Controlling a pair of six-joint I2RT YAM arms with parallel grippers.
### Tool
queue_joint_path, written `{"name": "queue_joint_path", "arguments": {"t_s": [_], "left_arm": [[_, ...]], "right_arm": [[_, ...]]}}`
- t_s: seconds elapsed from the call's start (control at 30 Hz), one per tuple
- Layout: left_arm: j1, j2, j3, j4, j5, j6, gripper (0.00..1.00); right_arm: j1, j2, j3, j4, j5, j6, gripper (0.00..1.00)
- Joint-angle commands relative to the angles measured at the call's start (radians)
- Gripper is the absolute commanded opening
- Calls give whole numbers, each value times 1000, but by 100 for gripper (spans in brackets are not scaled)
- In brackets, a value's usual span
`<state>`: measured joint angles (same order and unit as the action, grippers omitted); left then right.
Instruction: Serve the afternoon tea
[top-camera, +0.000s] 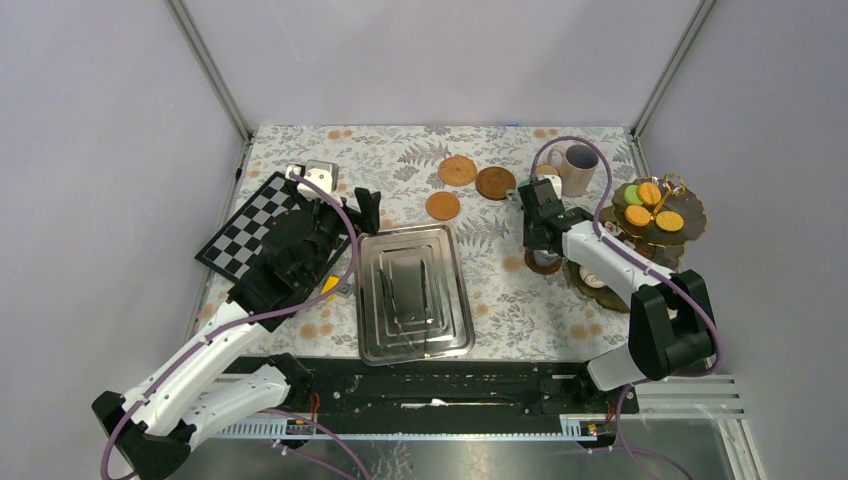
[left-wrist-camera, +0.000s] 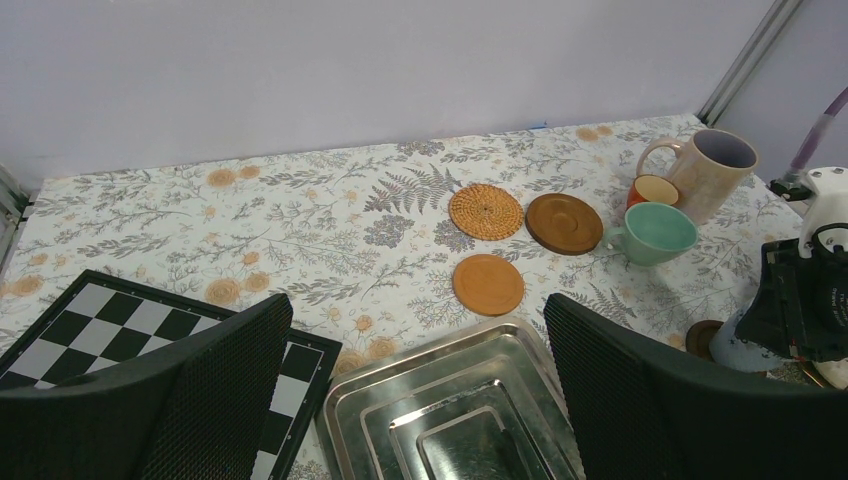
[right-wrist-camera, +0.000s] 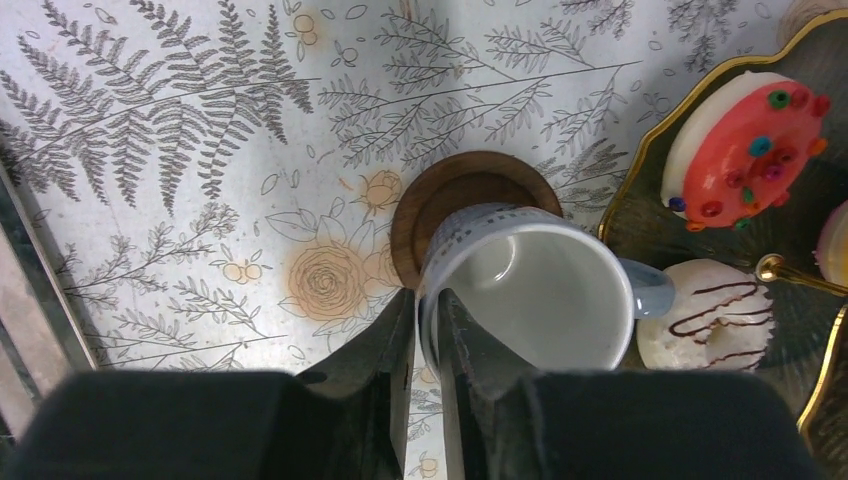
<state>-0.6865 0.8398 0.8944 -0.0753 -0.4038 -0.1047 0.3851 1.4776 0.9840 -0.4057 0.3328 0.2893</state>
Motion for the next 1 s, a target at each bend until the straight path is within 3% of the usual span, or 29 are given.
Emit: {"name": "queue_joint_path", "arguments": {"t_s": [0.0, 0.2, 0.37, 0.47, 0.77, 0.97], "left_arm": [[-4, -4, 1, 48, 11, -1, 99], [-4, 0, 3, 47, 18, -3, 99], [-4, -4, 6, 44, 24, -6, 99], [-3, -3, 4, 45, 18, -2, 99], [-4, 3, 1, 48, 15, 0, 99], [-4, -2, 0, 49, 12, 1, 99]], "right_arm": [[-1, -25, 33, -17, 60, 8, 27], [12, -121, 188, -153, 92, 5, 60], [21, -82, 274, -60, -80, 24, 70], [50, 64, 346, 9, -210, 73, 68], [196, 592, 804, -17, -184, 50, 54], [210, 790, 970, -86, -152, 79, 37]]}}
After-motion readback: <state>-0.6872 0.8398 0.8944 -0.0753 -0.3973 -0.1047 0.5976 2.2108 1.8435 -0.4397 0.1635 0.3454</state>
